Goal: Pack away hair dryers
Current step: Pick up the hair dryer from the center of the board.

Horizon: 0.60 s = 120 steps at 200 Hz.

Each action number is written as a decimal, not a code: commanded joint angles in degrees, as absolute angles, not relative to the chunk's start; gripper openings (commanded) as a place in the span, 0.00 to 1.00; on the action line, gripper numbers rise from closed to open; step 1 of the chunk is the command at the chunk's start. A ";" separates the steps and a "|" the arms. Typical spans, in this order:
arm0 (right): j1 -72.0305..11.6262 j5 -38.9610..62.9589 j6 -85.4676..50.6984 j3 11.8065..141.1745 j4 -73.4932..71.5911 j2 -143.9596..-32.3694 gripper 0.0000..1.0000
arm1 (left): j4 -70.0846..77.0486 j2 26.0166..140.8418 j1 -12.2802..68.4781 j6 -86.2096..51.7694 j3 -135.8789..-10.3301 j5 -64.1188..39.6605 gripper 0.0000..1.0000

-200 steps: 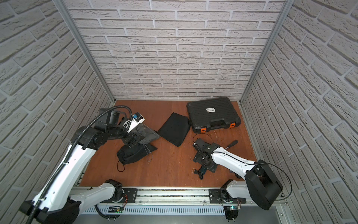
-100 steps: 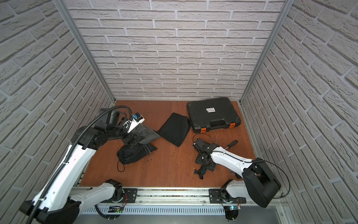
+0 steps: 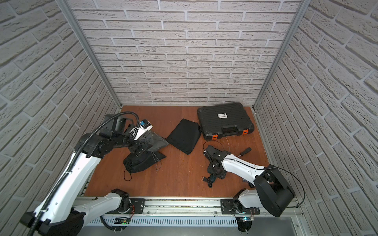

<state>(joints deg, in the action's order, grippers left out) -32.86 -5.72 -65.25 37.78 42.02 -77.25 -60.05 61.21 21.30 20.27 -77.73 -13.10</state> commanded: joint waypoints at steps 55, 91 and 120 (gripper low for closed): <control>-33.17 -2.11 -62.94 35.66 38.47 -78.06 0.02 | -60.85 60.84 21.51 19.07 -81.17 -13.96 0.98; -36.17 -2.76 -59.99 37.20 34.36 -75.90 0.03 | -61.39 61.69 21.53 18.81 -83.03 -13.97 0.98; -41.23 -9.69 -55.80 44.11 38.90 -74.35 0.03 | -61.96 62.38 21.20 18.81 -85.07 -13.89 0.98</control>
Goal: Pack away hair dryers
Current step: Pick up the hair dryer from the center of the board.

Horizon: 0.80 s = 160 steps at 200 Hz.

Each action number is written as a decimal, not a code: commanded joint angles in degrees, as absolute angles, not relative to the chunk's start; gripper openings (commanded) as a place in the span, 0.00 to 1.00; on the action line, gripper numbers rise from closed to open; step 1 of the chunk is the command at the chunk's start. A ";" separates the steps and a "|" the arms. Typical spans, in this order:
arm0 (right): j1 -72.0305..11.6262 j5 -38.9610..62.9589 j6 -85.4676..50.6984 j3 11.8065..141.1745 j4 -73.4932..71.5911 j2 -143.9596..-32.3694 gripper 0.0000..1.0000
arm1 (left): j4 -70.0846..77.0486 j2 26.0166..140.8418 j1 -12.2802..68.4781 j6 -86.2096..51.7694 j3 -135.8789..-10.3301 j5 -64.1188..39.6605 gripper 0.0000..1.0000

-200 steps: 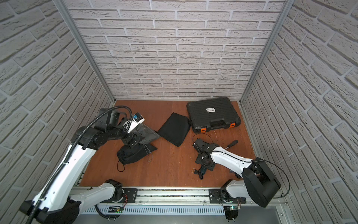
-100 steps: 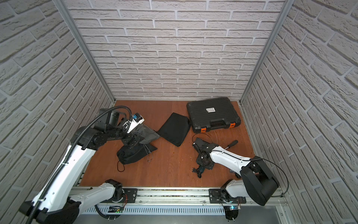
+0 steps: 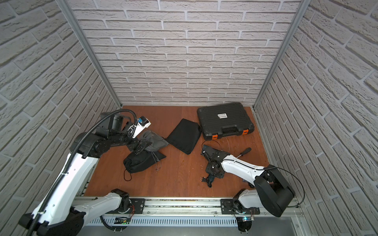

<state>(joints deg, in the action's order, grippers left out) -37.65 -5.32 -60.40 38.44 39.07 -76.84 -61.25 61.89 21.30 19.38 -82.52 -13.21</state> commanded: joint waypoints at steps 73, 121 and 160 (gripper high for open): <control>-45.29 -14.29 -48.17 51.10 37.40 -76.16 0.03 | -62.34 64.76 17.45 15.04 -89.75 -14.98 0.98; -48.30 -19.36 -41.50 56.81 37.24 -76.19 0.03 | -64.47 68.97 13.01 11.22 -95.43 -20.15 0.98; -52.35 -26.85 -34.43 65.82 40.81 -77.56 0.03 | -68.34 73.70 11.23 10.96 -101.72 -31.31 0.98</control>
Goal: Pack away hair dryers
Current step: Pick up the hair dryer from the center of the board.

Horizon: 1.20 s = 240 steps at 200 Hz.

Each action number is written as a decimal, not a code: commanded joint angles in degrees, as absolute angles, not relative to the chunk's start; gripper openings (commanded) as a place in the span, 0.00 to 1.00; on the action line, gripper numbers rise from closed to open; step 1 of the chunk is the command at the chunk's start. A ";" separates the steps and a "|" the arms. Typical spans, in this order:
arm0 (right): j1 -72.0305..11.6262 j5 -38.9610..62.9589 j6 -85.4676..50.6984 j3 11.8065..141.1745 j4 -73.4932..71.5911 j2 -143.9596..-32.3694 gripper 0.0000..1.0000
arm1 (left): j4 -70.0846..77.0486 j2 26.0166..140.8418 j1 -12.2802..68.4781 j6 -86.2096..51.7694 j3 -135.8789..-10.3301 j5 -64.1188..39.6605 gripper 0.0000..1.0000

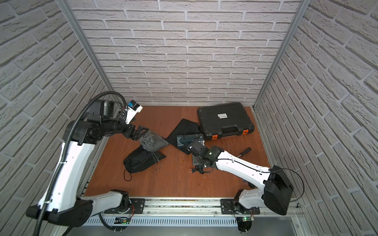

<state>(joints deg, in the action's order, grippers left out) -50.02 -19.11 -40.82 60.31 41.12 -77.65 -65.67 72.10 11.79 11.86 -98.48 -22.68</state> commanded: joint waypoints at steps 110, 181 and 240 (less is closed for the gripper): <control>-64.15 -49.25 -20.01 78.78 43.77 -77.40 0.03 | -80.70 83.99 14.94 18.20 -116.35 -47.93 0.98; -71.56 -57.43 -8.49 84.87 40.97 -79.73 0.03 | -85.69 86.19 20.20 23.46 -116.58 -45.70 0.98; -73.71 -61.64 -5.88 85.87 38.82 -79.47 0.03 | -88.05 85.78 21.40 25.64 -114.53 -46.84 0.98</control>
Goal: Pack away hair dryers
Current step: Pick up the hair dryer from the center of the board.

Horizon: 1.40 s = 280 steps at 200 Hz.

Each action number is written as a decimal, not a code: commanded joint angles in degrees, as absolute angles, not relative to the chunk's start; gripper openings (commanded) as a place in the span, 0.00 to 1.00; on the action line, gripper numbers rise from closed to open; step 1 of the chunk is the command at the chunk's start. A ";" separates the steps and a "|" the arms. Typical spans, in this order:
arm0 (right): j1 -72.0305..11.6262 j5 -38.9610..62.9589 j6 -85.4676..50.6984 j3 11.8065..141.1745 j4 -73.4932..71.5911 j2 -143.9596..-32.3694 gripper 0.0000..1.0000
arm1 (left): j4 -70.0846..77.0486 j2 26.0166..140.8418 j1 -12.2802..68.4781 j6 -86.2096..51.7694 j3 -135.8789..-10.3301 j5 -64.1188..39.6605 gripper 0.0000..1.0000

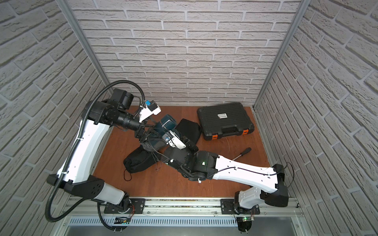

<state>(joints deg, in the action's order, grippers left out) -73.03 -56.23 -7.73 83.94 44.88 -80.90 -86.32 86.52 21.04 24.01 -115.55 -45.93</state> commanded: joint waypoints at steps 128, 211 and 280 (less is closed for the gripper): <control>-76.34 -64.95 -2.21 85.97 32.57 -79.51 0.03 | -90.10 86.22 22.08 26.72 -113.91 -50.82 0.58; -76.20 -57.14 -8.48 87.71 36.20 -79.40 0.30 | -91.64 85.52 22.12 29.07 -114.49 -50.69 0.00; -73.20 -36.90 -19.26 88.25 55.87 -74.07 0.75 | -100.47 87.39 22.65 36.27 -120.55 -52.23 0.00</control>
<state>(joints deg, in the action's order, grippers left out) -74.48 -45.89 -13.39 87.48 49.21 -77.36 -92.07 87.39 22.02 32.64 -118.67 -47.88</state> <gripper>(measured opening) 0.736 0.675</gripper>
